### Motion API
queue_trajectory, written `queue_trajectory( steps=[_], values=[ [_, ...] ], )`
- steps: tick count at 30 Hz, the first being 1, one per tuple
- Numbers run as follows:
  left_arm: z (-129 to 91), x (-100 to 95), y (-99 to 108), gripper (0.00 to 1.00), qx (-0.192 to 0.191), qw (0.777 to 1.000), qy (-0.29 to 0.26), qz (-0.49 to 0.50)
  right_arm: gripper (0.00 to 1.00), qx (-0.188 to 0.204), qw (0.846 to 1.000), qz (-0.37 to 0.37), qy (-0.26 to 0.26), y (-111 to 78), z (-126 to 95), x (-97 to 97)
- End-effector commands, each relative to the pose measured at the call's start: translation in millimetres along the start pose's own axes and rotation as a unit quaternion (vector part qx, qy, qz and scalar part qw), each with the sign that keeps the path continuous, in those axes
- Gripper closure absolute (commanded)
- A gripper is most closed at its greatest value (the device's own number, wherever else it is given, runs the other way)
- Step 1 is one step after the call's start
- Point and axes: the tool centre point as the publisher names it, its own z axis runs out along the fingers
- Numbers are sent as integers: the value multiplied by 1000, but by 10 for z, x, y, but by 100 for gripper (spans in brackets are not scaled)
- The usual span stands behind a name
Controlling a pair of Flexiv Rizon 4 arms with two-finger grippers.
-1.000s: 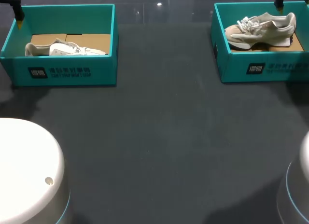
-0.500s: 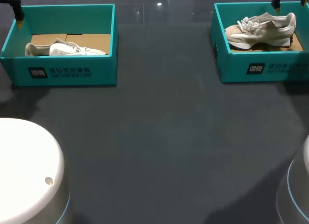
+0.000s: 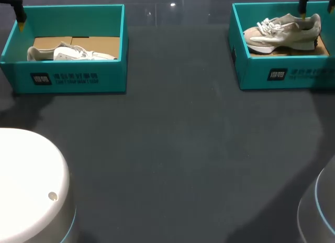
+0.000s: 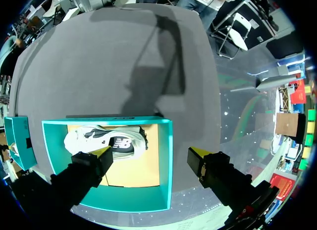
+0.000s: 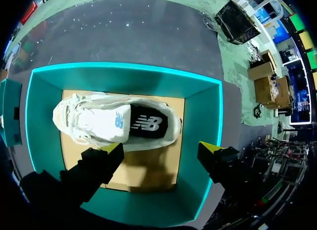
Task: Take the shoe out of the shoebox, open the shoe tongue, remove and reinsert the insole, then place the shoe into the shoebox
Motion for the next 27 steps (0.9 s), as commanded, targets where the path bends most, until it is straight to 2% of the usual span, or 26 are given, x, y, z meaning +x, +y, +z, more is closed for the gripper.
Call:
queue_trajectory(
  steps=[1, 5, 8, 9, 10, 18, 21, 25, 27],
  values=[
    [-5, 2, -9, 0, -1, 1000, 1, 0, 3, 22, 1000, 0, 10, 147, 165, -72],
    [-5, 2, -9, 0, -1, 1000, 1, 0, 13, 29, 999, -2, 15, 184, 263, -83],
    [-5, 2, -9, 0, -1, 1000, 1, 0, 14, 33, 999, -1, 20, 199, 333, -83],
    [-5, 2, -9, 0, -1, 1000, 1, 0, 17, 38, 999, 0, 21, 202, 359, -78],
    [-5, 2, -9, 0, -1, 1000, 1, 0, 25, 39, 999, 0, 23, 205, 384, -81],
    [-5, 2, -9, 0, -1, 1000, 1, 0, 22, 47, 999, 11, 24, 204, 560, -140],
    [-5, 2, -9, 0, -1, 1000, 1, 0, 26, 51, 998, 14, 26, 210, 637, -159],
    [-5, 2, -9, 0, -1, 1000, 1, 0, 36, 56, 998, 17, 27, 218, 722, -158],
    [-5, 2, -9, 0, -1, 1000, 1, 0, 37, 57, 998, 18, 28, 225, 756, -149]
  ],
)
